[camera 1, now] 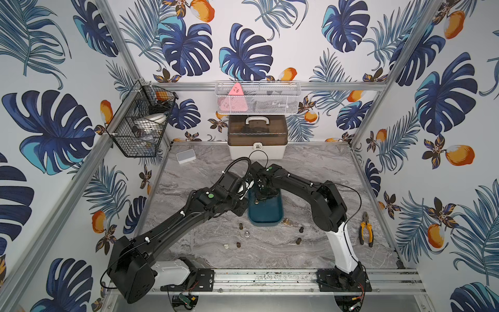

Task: Put the chess pieces into the storage box
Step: Place the chess piece in the storage box.

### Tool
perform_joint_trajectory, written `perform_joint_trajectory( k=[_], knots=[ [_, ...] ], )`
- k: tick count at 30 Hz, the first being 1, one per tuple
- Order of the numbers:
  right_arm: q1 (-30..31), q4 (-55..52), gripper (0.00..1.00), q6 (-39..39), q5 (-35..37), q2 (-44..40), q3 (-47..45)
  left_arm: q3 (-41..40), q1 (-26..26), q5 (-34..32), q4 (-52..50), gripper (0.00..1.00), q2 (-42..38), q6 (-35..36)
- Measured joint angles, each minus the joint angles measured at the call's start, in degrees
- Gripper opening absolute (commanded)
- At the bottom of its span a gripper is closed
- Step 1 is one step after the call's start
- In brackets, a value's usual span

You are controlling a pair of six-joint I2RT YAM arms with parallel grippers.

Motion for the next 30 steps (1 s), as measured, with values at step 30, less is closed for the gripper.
perform_joint_trajectory(
  k=[30],
  knots=[
    [0.2,-1.6,0.19,-0.2,0.6,1.5,1.5,0.0,0.1,0.2,-0.4,0.47,0.3,-0.1]
  ],
)
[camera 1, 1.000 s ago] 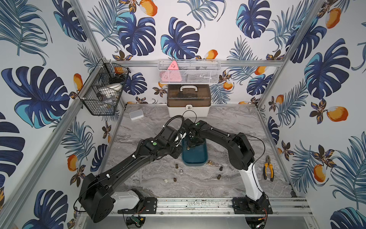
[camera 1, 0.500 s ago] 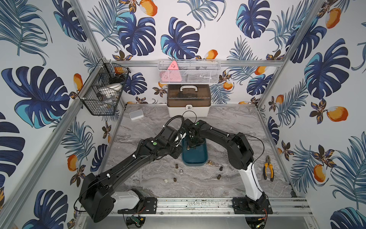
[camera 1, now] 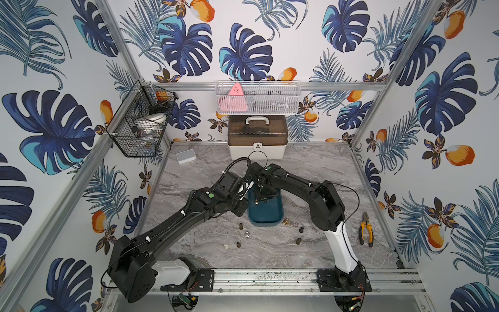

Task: Put the chess pieces into the storage box
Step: Place the chess piece in the storage box.

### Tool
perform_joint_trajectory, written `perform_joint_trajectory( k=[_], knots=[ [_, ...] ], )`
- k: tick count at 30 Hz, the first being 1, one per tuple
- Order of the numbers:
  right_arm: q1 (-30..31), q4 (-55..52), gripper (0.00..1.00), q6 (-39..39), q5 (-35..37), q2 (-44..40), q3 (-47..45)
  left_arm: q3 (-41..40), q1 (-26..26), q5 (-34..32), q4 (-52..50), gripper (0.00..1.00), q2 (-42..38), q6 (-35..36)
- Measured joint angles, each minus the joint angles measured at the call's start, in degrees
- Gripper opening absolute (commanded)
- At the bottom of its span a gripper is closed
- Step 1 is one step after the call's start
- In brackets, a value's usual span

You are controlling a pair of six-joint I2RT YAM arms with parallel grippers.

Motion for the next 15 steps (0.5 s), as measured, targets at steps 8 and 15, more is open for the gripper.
perform_joint_trajectory(
  k=[8,15],
  knots=[
    [0.3,0.1,0.32,0.4,-0.3,-0.2,0.2,0.0,0.1,0.0,0.0,0.47,0.0,0.0],
    [0.5,0.1,0.43,0.5,-0.7,-4.9,0.3,0.0,0.1,0.2,0.0,0.47,0.0,0.0]
  ],
)
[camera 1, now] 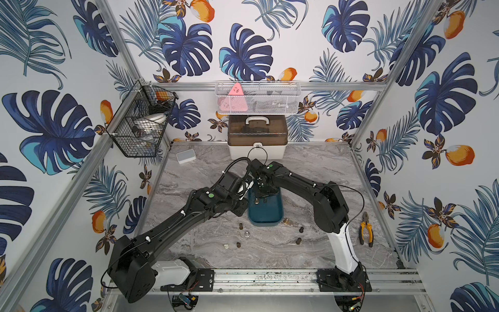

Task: Put the chess pieces into the storage box
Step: Place the chess piece in the storage box, then pick up the chess piece at the center of the board.

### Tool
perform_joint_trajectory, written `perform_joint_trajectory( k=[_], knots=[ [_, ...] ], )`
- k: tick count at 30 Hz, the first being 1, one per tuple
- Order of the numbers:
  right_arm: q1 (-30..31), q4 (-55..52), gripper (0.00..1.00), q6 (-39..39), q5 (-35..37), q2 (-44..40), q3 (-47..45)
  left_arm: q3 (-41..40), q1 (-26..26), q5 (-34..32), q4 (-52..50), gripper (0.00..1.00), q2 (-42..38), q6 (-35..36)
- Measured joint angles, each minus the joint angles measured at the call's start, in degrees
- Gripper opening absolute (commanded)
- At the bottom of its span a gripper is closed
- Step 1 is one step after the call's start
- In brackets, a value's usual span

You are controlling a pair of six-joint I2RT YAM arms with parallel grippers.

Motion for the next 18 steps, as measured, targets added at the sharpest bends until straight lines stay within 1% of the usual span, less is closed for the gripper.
perform_joint_trajectory(
  k=[3,7,11,14,18],
  knots=[
    [0.0,1.2,0.48,0.4,-0.5,-6.3,-4.5,0.0,0.0,0.9,0.2,0.49,-0.8,-0.1],
    [-0.9,4.6,0.49,2.0,-1.4,-19.6,-16.3,-0.4,0.0,1.2,1.7,0.50,-2.5,-0.2],
    [-5.6,6.9,0.49,3.8,-3.0,-29.9,-26.8,-0.1,-0.8,1.2,1.8,0.51,-1.8,-0.3],
    [-8.8,6.0,0.49,4.8,-3.2,-35.0,-32.6,0.9,-3.1,2.4,2.1,0.53,-1.0,-0.4],
    [-10.6,3.7,0.48,5.1,-3.1,-37.6,-37.5,3.0,-7.1,3.6,2.9,0.58,1.4,-0.1]
  ],
)
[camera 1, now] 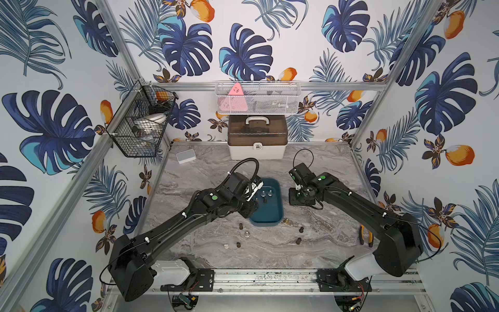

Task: Put the chess pieces into the storage box
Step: Pick up the chess piece at the center of the board.

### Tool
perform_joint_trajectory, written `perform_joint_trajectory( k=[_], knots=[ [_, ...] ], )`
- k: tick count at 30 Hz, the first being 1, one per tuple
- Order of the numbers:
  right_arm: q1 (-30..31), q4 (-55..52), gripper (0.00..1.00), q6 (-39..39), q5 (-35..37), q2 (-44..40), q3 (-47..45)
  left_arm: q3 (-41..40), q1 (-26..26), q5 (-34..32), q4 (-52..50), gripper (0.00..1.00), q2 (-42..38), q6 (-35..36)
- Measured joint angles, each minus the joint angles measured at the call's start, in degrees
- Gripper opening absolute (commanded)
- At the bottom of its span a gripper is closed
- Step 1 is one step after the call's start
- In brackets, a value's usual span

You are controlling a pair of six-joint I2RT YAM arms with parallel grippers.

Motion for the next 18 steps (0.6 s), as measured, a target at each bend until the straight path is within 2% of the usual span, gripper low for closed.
perform_joint_trajectory(
  k=[8,18],
  knots=[
    [-0.1,-5.0,0.47,2.7,0.5,-3.9,-6.8,1.2,-8.0,2.1,0.0,0.64,4.2,3.4],
    [3.0,-5.8,0.44,5.5,-0.6,-3.6,-12.9,0.6,-9.9,3.4,-0.3,0.66,3.5,5.6]
  ],
)
